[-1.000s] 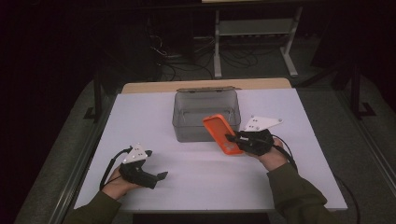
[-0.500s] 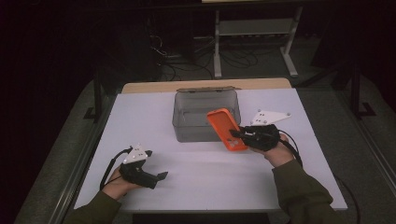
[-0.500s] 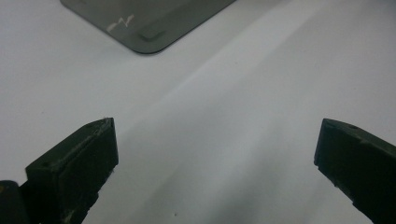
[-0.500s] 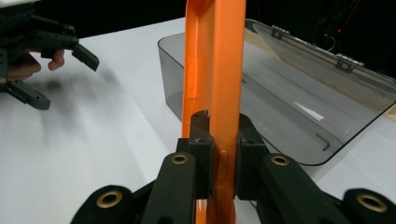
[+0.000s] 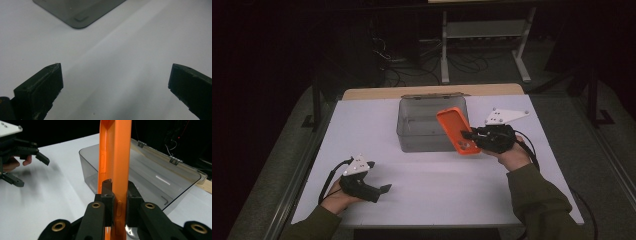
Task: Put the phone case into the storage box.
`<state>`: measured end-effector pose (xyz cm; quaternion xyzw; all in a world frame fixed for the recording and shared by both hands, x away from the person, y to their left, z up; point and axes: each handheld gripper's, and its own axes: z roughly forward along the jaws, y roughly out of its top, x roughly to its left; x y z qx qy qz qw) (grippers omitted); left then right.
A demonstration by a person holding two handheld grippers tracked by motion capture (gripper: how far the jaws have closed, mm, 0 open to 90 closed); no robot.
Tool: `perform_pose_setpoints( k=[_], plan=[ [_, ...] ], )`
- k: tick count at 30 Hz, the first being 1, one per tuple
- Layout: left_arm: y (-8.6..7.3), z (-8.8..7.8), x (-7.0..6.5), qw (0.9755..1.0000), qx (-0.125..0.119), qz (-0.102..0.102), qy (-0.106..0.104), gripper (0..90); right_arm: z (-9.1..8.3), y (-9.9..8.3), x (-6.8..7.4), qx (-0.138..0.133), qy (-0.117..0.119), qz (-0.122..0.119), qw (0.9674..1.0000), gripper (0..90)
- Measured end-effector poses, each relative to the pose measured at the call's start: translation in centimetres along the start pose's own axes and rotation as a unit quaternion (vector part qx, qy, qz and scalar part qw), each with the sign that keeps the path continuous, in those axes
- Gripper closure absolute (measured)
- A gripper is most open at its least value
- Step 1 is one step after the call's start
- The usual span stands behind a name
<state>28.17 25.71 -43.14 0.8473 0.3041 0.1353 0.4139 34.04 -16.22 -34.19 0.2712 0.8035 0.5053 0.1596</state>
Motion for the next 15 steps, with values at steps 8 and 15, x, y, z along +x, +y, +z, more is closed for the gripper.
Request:
perform_pose_setpoints(
  k=[8, 15],
  plan=[
    [0.0, 0.1, 0.0, 1.0000, 0.005, -0.004, -0.004, 0.0, -0.4, 0.9, -0.7, -0.006, -0.005, 0.007, 0.9999, 79.4],
    [0.0, 0.1, -0.1, 1.0000, 0.001, -0.005, -0.004, 0.0, -0.4, 1.9, -1.3, -0.008, -0.012, 0.011, 0.9998, 79.4]
  ],
)
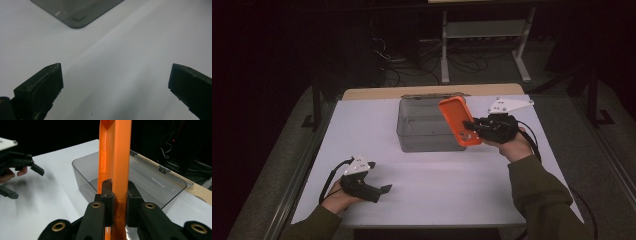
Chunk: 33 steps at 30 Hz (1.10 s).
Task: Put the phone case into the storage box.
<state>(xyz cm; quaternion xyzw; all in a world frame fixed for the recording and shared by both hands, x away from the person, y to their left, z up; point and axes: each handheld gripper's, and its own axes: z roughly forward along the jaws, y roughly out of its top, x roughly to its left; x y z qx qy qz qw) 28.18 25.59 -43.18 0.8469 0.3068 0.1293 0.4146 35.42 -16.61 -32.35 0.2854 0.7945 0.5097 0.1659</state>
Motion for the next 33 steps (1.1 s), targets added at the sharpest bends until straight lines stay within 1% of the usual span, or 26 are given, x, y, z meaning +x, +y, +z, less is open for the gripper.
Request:
perform_pose_setpoints(
  k=[3, 5, 15, 19, 22, 24, 28, 33],
  plan=[
    [0.1, -0.1, 0.1, 1.0000, -0.004, 0.001, 0.004, 0.0, 0.2, 0.5, -0.3, -0.003, -0.001, 0.004, 1.0000, 79.4],
    [0.3, -0.1, 0.2, 0.9999, -0.008, -0.005, 0.004, 0.0, 0.4, 0.9, -0.5, -0.004, -0.006, 0.004, 1.0000, 79.4],
    [0.3, 0.2, 0.1, 1.0000, -0.006, 0.002, 0.000, 0.0, 1.7, 2.7, -1.3, -0.004, -0.024, 0.014, 0.9996, 79.4],
    [0.3, 0.2, 0.1, 0.9999, -0.010, 0.002, -0.001, 0.0, 2.1, 3.3, -1.5, -0.003, -0.034, 0.021, 0.9992, 79.3],
    [0.3, 0.3, 0.2, 0.9999, -0.012, 0.004, 0.000, 0.0, 2.4, 3.7, -1.7, -0.001, -0.042, 0.021, 0.9989, 79.4],
    [0.3, 0.3, 0.2, 0.9999, -0.012, 0.004, 0.001, 0.0, 2.7, 3.9, -1.8, 0.001, -0.044, 0.024, 0.9987, 79.4],
    [0.3, 0.3, 0.3, 0.9999, -0.011, 0.002, 0.001, 0.0, 3.4, 4.3, -1.9, 0.011, -0.042, 0.021, 0.9988, 79.4],
    [0.2, 0.3, 0.3, 1.0000, -0.008, 0.000, 0.000, 0.0, 4.6, 4.5, -1.9, 0.037, -0.043, 0.018, 0.9982, 79.3]
  ],
)
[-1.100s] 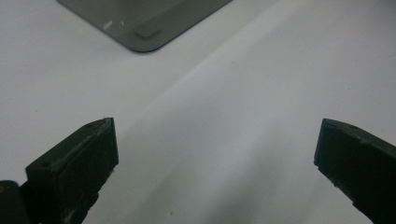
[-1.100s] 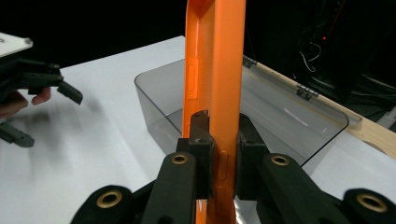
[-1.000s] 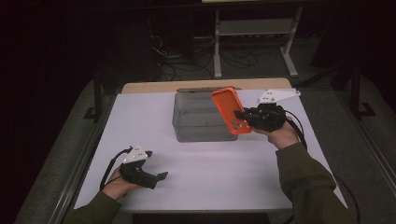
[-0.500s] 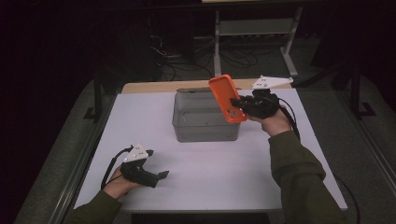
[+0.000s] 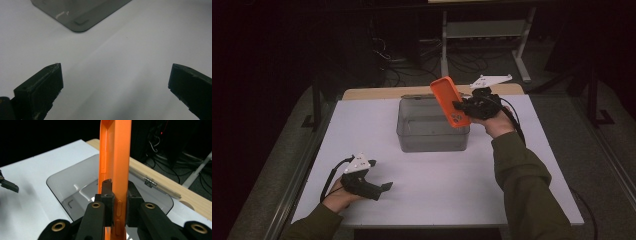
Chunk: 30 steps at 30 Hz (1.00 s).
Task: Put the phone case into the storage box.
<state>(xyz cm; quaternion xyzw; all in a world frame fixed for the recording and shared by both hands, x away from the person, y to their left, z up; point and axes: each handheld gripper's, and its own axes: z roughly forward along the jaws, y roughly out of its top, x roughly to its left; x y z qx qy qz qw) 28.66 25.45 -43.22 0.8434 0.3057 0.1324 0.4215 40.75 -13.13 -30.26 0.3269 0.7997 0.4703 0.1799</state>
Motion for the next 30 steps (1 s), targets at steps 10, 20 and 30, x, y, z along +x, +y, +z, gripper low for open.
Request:
perform_pose_setpoints(
  k=[10, 20, 30],
  plan=[
    [0.0, 0.0, 0.1, 1.0000, 0.001, -0.001, -0.001, 0.0, 2.1, 0.7, 0.0, 0.072, -0.010, -0.005, 0.9973, 79.3],
    [0.0, -0.1, 0.1, 1.0000, 0.002, -0.001, -0.001, 0.0, 4.0, 1.5, 0.0, 0.129, -0.023, 0.000, 0.9914, 79.2],
    [0.0, -0.1, 0.1, 1.0000, 0.002, -0.001, 0.000, 0.0, 5.8, 1.5, -0.3, 0.179, -0.033, 0.013, 0.9832, 79.1]
  ],
)
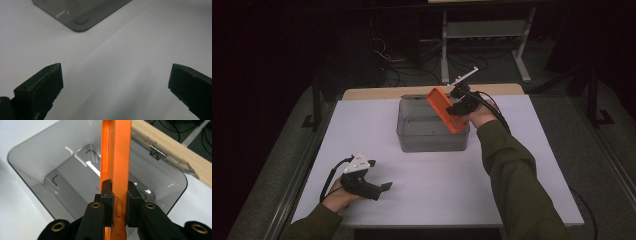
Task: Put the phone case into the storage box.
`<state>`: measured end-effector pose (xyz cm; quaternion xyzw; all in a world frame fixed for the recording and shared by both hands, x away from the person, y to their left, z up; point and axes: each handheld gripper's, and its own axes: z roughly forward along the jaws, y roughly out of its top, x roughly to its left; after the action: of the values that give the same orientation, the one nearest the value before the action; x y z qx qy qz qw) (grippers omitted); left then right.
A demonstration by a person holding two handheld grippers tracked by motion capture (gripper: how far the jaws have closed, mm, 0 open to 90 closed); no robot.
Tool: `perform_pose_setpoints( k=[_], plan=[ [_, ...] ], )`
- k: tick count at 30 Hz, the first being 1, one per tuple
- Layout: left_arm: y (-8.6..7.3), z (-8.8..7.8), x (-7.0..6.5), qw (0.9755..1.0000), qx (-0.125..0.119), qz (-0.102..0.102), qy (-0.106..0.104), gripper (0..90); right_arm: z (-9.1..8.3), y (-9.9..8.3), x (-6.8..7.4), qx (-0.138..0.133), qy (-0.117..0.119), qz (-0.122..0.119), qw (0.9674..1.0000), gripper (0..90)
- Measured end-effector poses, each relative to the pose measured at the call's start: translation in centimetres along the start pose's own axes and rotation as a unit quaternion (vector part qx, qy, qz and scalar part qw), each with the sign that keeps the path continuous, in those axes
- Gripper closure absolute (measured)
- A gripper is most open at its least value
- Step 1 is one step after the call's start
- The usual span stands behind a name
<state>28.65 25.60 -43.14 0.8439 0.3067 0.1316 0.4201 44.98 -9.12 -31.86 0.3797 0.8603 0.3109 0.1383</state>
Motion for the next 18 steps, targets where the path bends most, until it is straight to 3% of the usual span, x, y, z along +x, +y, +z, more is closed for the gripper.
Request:
perform_pose_setpoints(
  k=[10, 18],
  plan=[
    [0.0, 0.0, 0.0, 1.0000, -0.001, -0.001, 0.001, 0.0, 1.9, 0.1, -0.4, 0.045, -0.001, 0.018, 0.9988, 78.9],
    [0.0, -0.1, 0.0, 1.0000, -0.001, 0.000, 0.002, 0.0, 3.3, 0.0, -0.7, 0.084, -0.009, 0.044, 0.9954, 78.9]
  ],
)
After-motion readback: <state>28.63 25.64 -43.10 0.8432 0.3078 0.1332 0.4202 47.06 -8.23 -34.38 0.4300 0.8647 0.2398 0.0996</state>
